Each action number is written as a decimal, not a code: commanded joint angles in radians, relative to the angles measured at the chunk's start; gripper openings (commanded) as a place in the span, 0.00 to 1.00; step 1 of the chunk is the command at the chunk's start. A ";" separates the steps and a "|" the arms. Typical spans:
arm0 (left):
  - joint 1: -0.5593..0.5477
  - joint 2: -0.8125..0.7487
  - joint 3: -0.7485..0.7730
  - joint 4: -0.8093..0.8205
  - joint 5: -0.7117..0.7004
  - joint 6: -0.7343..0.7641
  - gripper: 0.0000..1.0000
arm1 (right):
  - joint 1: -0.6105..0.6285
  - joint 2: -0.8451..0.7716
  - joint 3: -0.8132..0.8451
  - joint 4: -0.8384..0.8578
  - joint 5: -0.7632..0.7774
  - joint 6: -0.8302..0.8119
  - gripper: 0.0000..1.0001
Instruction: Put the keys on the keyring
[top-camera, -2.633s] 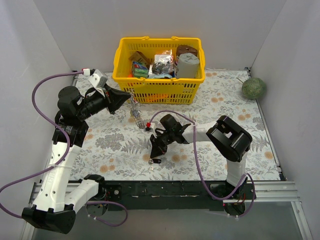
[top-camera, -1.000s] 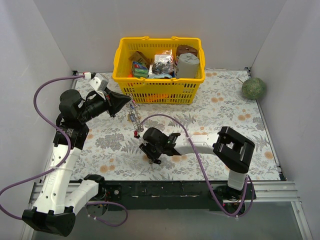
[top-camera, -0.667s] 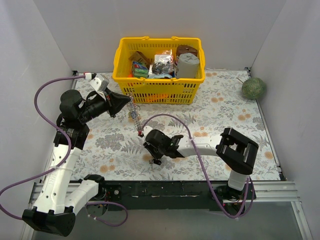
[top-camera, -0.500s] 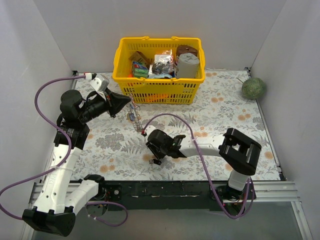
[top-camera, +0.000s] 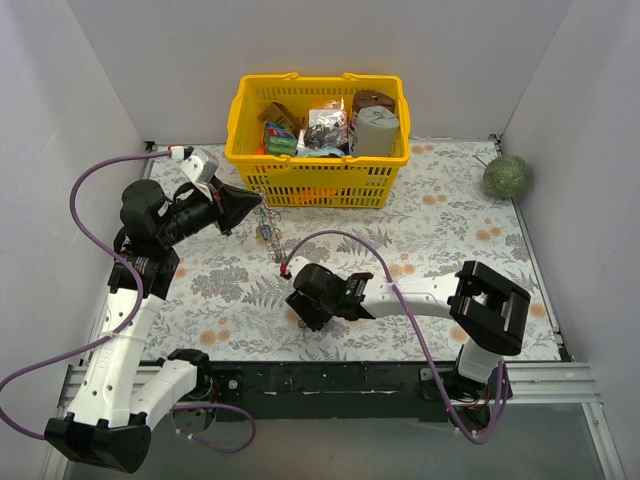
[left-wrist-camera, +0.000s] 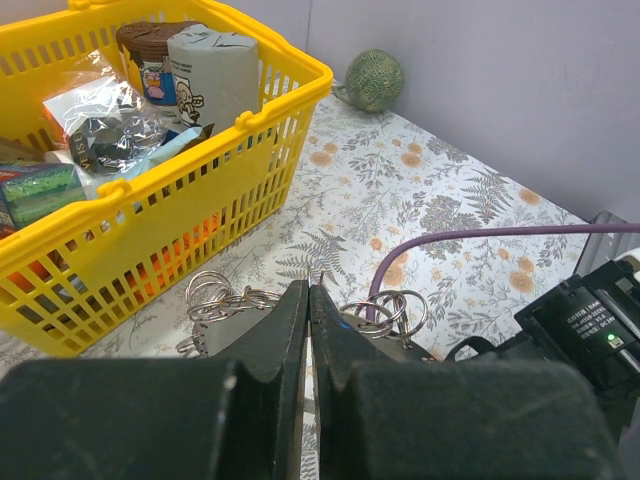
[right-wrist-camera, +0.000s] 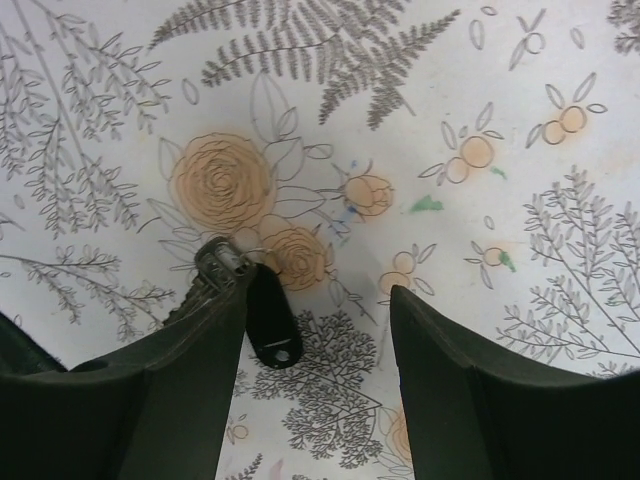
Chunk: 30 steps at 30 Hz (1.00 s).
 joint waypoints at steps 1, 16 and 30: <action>-0.003 -0.022 0.002 0.041 0.013 0.001 0.00 | 0.040 -0.008 0.038 0.003 -0.037 0.002 0.66; -0.003 -0.022 -0.004 0.043 0.019 0.004 0.00 | 0.075 0.105 0.030 -0.035 0.051 0.039 0.45; -0.003 -0.014 -0.009 0.049 0.024 0.001 0.00 | -0.087 -0.029 -0.168 -0.034 0.119 0.094 0.43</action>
